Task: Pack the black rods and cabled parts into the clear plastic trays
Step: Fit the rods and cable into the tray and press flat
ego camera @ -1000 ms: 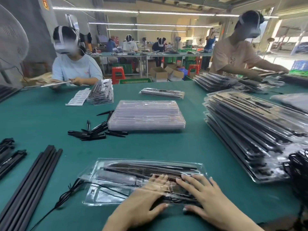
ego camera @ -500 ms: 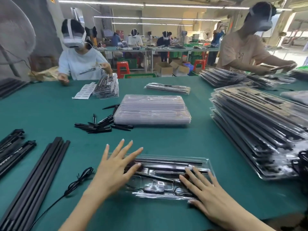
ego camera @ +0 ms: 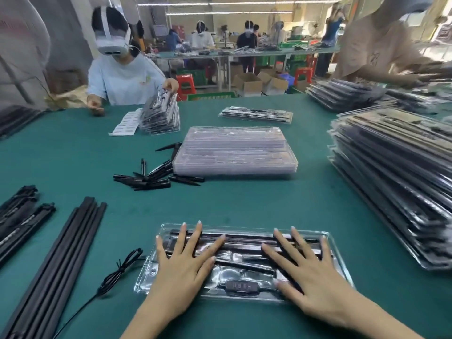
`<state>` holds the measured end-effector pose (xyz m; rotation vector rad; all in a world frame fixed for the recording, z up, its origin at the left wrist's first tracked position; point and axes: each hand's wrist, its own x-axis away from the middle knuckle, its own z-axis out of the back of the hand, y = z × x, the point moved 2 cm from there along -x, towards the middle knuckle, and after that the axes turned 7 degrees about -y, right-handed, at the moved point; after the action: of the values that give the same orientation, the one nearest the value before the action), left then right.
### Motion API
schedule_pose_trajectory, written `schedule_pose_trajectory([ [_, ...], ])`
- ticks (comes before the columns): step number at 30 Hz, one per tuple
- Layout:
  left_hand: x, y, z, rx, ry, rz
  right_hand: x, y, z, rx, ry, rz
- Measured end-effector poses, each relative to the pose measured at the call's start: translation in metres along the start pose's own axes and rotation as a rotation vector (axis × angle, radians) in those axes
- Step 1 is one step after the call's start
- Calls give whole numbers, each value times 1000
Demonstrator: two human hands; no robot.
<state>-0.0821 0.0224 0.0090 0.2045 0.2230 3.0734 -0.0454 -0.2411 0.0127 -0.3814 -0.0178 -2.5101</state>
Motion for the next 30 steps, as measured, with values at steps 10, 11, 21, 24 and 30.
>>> schedule_pose_trajectory([
  [10, -59, 96, 11, 86, 78, -270, -7, -1, -7, 46, -19, -7],
  [11, -63, 105, 4, 89, 55, -276, -7, -2, -7, 52, -22, -4],
  [21, -73, 107, -18, -33, 16, -486, 6, 86, 66, -245, -105, 55],
  [24, -73, 118, -14, -10, -43, -767, -2, 94, 66, 83, -312, -24],
  [30, -70, 126, -16, 34, -45, -771, -18, 80, 62, 190, -382, 60],
])
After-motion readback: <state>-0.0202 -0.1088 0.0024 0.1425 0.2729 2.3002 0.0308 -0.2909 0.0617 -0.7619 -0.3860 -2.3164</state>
